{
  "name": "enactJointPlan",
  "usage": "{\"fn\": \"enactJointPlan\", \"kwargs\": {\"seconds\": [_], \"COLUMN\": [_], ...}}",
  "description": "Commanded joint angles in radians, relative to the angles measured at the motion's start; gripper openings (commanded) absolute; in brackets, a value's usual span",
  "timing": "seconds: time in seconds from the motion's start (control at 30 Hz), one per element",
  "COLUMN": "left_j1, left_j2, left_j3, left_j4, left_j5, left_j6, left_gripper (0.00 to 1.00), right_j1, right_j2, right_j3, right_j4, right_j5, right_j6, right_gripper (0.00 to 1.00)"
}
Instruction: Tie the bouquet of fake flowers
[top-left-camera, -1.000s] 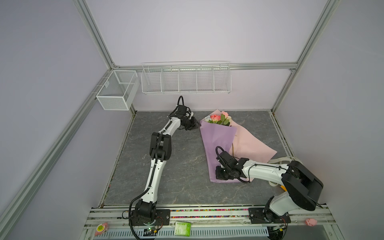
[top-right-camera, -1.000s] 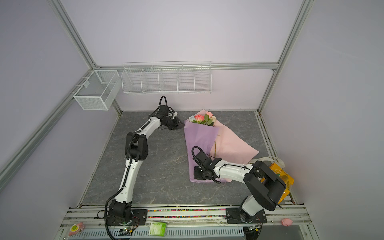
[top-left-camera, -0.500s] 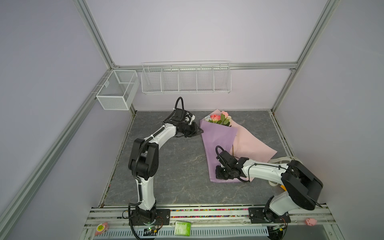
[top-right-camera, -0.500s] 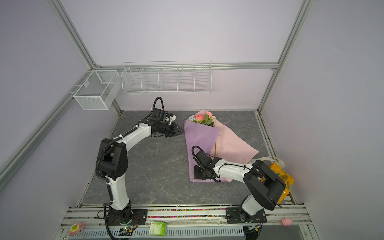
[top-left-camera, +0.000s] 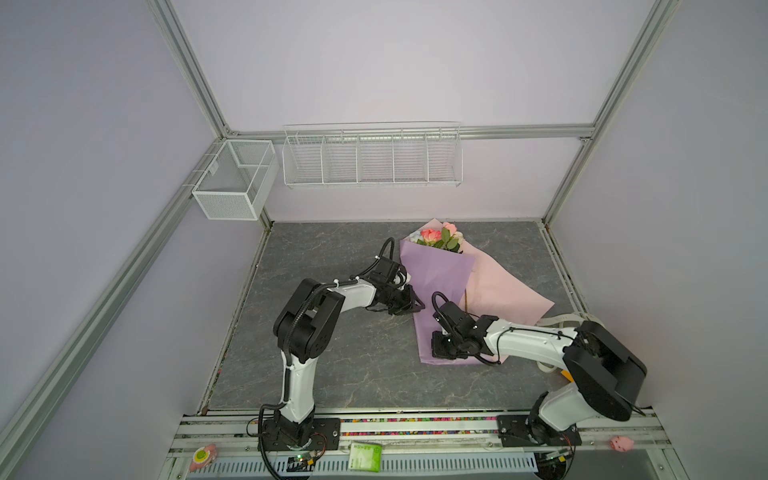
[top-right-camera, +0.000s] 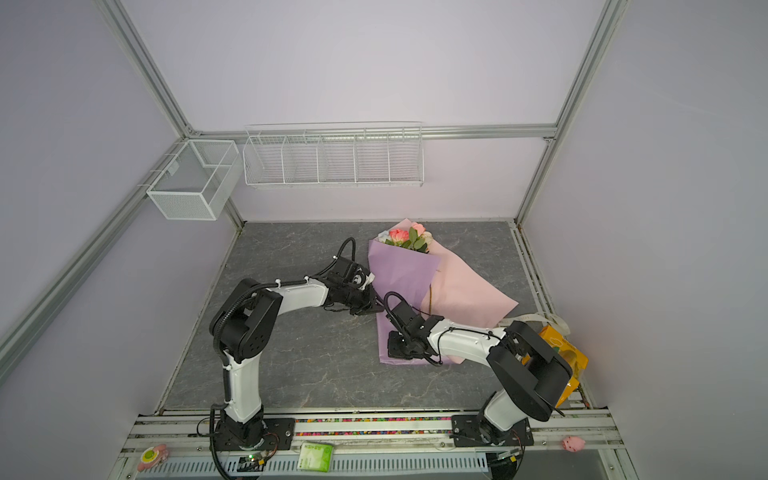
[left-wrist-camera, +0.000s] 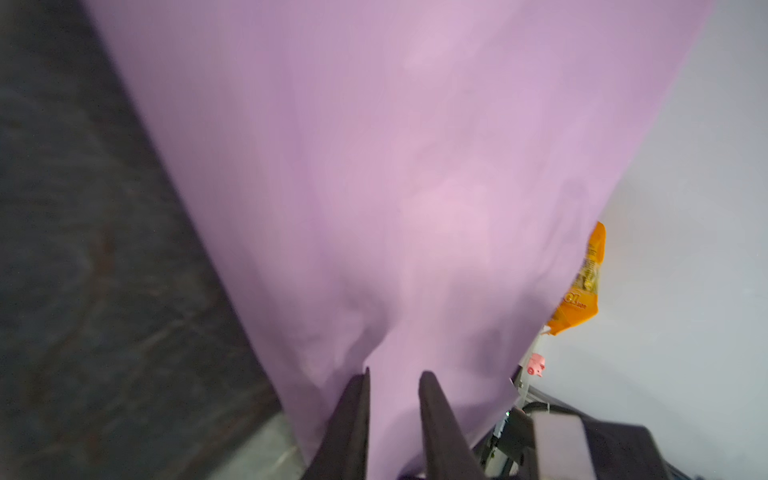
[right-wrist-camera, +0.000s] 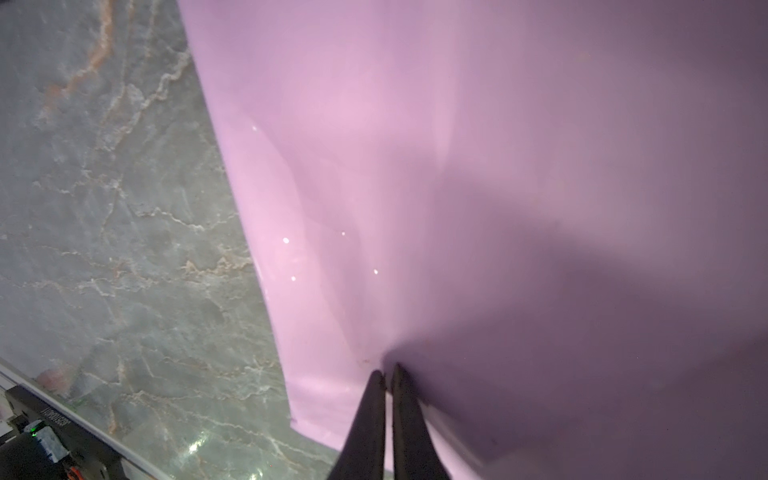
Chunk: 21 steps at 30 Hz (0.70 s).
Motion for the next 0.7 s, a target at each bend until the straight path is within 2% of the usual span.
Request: {"fn": "enactJointPlan", "kwargs": {"seconds": [0.0,0.27,0.67], "left_j1": [0.024,0.070,0.155], "left_j2": [0.060,0.134,0.303], "left_j3": [0.039,0.130,0.479], "left_j4": [0.043,0.062,-0.139], "left_j5": [-0.055,-0.109,-0.112], "left_j6": [-0.006,-0.021,0.087], "left_gripper": [0.22,0.22,0.24], "right_j1": [-0.001,0.001,-0.002], "right_j2": [0.026,0.018,0.031], "right_j3": [-0.045,-0.055,-0.056], "right_j4": [-0.009,0.004,0.010], "right_j5": [0.011,0.008,-0.010], "right_j6": [0.017,0.017,-0.007], "right_gripper": [0.11,0.11,0.11]}}
